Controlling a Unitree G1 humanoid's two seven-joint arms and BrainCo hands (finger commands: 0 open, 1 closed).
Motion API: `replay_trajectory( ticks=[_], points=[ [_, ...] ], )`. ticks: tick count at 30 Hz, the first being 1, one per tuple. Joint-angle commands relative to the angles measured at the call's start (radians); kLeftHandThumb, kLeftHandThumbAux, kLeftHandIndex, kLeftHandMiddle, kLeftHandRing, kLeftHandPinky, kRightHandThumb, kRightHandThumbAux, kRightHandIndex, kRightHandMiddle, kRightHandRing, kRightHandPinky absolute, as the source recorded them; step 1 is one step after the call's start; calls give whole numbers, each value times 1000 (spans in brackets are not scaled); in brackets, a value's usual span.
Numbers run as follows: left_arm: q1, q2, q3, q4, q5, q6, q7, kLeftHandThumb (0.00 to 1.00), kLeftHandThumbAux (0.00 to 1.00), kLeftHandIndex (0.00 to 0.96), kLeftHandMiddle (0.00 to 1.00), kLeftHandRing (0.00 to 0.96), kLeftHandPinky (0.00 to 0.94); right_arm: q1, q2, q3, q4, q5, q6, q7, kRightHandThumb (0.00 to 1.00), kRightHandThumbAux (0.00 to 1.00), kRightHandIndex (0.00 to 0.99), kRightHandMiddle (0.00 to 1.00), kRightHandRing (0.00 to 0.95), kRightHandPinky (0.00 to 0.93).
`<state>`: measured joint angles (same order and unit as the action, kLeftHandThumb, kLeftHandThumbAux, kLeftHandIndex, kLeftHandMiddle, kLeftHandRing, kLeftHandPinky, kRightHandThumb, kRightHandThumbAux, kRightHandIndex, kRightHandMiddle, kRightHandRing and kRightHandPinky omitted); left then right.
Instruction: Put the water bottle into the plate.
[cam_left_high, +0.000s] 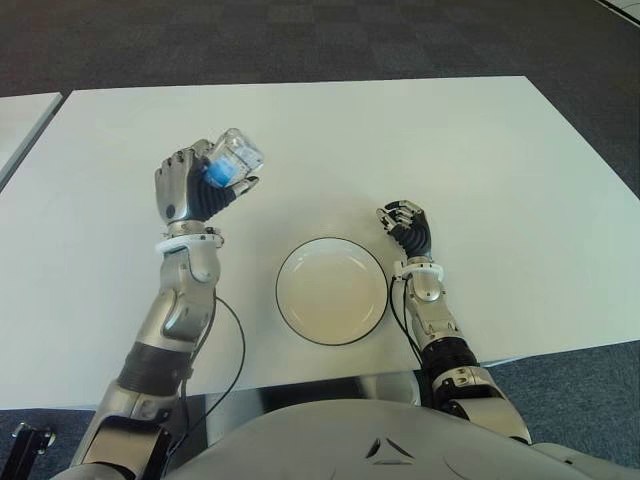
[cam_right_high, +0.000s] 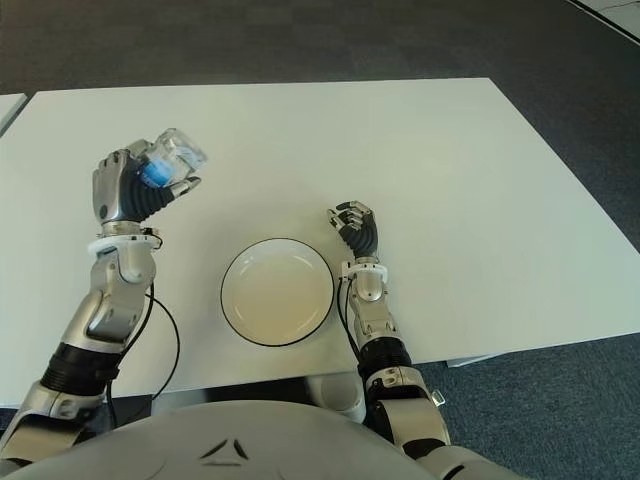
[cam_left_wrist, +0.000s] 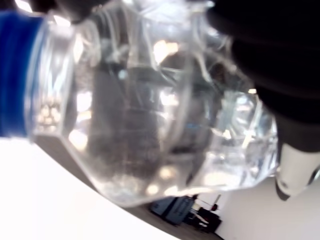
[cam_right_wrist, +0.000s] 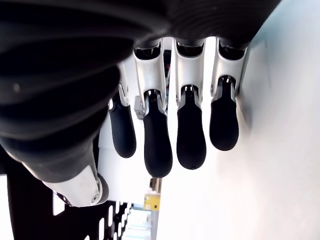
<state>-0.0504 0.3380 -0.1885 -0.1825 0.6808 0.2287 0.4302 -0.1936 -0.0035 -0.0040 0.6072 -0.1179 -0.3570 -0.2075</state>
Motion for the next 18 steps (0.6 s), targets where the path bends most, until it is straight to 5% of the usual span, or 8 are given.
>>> replay_trajectory(
  ticks=[1,18],
  points=[
    [8,-4,-20,-40,28,-57,-25,749,698,443,880,876,845,11,5,-2,-1,2,28,1,708,727,435,635,634,632],
    [17,-18,-170,-111,152,-169,-160,749,697,444,891,887,862,5,9,-2,9,1,20,-4,708,727,435,635,633,626]
  ],
)
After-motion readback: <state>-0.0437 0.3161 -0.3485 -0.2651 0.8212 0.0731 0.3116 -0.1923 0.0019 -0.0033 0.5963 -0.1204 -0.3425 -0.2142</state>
